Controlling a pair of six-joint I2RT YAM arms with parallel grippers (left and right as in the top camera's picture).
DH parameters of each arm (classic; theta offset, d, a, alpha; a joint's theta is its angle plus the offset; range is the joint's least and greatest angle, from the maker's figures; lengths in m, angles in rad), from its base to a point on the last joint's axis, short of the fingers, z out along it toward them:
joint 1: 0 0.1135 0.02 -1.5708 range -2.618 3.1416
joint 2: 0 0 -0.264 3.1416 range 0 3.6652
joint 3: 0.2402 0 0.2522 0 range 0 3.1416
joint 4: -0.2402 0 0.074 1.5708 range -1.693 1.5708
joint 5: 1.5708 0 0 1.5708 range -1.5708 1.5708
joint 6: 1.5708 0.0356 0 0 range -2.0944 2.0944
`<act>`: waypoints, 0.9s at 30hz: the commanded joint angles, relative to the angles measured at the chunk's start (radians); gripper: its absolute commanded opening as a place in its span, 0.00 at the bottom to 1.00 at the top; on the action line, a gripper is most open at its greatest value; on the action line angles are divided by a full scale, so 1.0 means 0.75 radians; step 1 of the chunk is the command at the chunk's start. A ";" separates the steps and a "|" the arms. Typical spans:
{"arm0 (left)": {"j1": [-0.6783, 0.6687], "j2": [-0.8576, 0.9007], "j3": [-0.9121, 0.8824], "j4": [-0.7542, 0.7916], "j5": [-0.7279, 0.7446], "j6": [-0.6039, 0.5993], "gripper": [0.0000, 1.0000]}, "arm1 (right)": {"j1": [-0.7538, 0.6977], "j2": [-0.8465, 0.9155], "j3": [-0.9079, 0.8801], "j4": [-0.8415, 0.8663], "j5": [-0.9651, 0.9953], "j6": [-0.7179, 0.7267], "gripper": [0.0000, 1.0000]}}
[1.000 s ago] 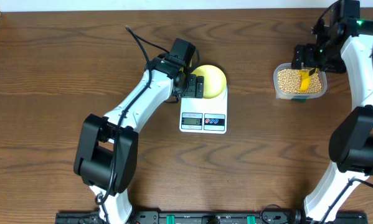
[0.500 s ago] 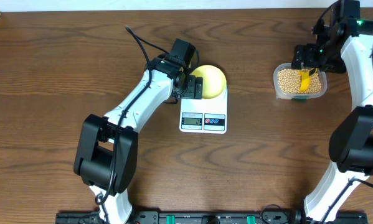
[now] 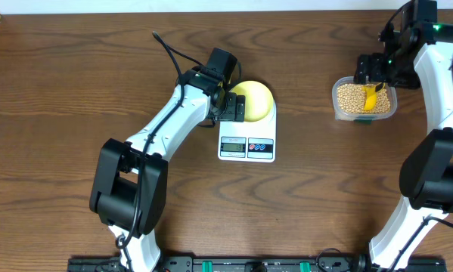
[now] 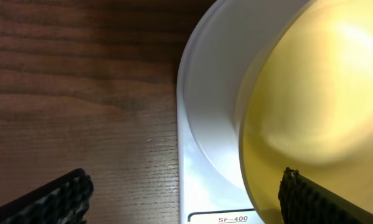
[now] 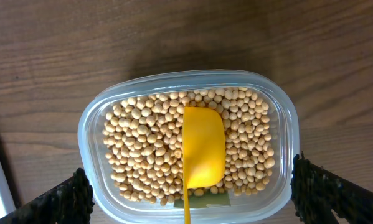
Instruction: Scoop item into bowl and weigh 50g on scale
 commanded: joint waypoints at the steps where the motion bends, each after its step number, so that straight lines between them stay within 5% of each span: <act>1: 0.005 -0.003 0.005 -0.009 -0.027 -0.008 0.98 | -0.002 0.009 0.023 -0.003 -0.007 -0.006 0.99; 20: 0.006 -0.018 0.019 -0.002 -0.034 -0.007 0.98 | -0.002 0.009 0.023 -0.003 -0.007 -0.006 0.99; 27: 0.041 -0.082 0.027 0.174 -0.037 0.003 0.98 | -0.002 0.009 0.023 -0.003 -0.007 -0.006 0.99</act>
